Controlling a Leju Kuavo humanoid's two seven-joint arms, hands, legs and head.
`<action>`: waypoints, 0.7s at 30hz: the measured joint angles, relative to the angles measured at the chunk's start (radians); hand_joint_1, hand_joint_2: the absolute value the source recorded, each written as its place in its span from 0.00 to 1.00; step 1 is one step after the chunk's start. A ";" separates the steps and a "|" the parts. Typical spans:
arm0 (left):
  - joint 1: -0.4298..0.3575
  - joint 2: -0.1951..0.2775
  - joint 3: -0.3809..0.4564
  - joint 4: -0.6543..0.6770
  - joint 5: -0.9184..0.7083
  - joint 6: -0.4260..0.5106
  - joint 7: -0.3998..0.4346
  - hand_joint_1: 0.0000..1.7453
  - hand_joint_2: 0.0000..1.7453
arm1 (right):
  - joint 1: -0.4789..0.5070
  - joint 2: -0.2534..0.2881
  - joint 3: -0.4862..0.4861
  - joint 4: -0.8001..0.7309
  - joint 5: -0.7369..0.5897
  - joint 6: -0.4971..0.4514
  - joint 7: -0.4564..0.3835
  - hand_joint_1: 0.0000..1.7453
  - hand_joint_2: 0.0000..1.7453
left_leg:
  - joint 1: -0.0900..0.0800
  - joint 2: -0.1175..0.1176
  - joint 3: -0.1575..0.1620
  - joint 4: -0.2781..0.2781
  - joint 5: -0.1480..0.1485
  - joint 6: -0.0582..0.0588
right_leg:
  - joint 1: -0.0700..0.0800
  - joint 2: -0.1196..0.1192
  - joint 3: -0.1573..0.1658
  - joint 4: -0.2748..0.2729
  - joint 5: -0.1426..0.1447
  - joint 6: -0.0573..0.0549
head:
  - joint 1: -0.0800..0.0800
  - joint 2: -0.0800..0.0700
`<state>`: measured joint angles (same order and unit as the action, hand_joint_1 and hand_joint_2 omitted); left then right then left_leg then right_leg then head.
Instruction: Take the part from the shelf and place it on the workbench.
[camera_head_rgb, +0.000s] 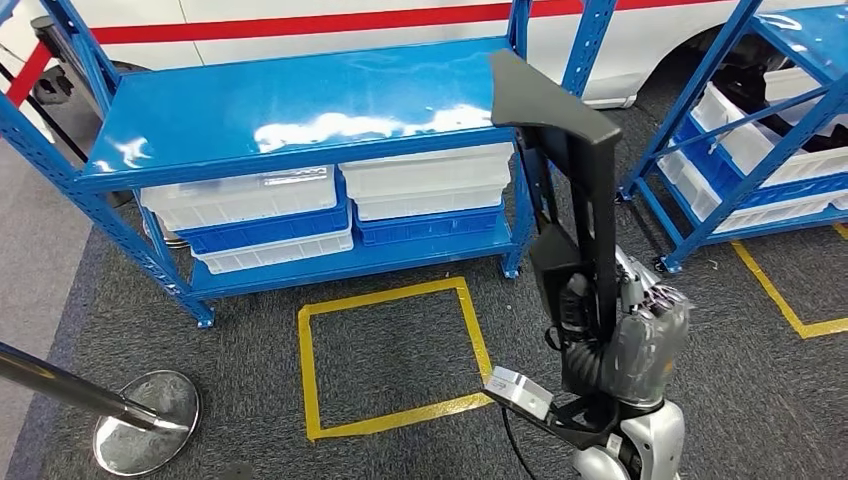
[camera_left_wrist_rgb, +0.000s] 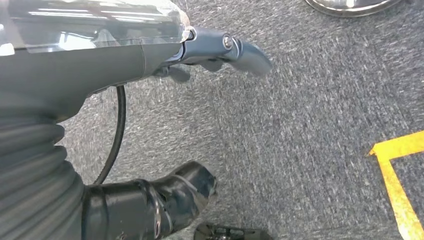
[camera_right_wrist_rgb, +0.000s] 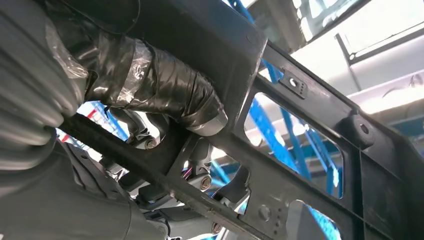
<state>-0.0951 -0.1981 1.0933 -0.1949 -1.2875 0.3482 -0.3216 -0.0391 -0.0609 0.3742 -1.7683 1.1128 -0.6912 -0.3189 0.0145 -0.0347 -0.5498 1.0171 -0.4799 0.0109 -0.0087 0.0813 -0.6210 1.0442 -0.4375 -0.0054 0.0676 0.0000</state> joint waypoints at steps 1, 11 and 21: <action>0.000 -0.001 0.000 0.000 0.000 0.000 -0.001 0.00 1.00 | 0.011 0.004 -0.016 -0.013 -0.012 -0.001 -0.018 1.00 1.00 | 0.002 0.009 0.002 -0.006 0.004 0.008 | 0.001 -0.009 -0.006 0.011 -0.009 0.004 | 0.001 0.000; 0.000 -0.009 0.006 0.000 0.007 0.004 -0.003 0.00 1.00 | 0.081 0.023 -0.113 -0.089 -0.161 -0.002 -0.105 1.00 1.00 | -0.002 0.102 0.004 -0.005 -0.001 0.011 | 0.001 -0.120 0.001 0.043 -0.027 0.010 | 0.004 0.000; 0.000 -0.013 0.010 0.000 0.018 0.011 0.002 0.00 1.00 | 0.129 0.028 -0.142 -0.125 -0.213 -0.006 -0.131 1.00 1.00 | -0.002 0.047 -0.103 0.254 -0.146 -0.027 | 0.003 -0.060 0.016 -0.011 -0.010 -0.034 | 0.002 0.000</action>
<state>-0.0949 -0.2111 1.1032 -0.1946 -1.2690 0.3592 -0.3192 0.0897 -0.0331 0.2322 -1.8936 0.9001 -0.6977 -0.4503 0.0127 0.0124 -0.6525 1.2715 -0.6259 -0.0161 -0.0059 0.0213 -0.6051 1.0328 -0.4473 -0.0394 0.0701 -0.0002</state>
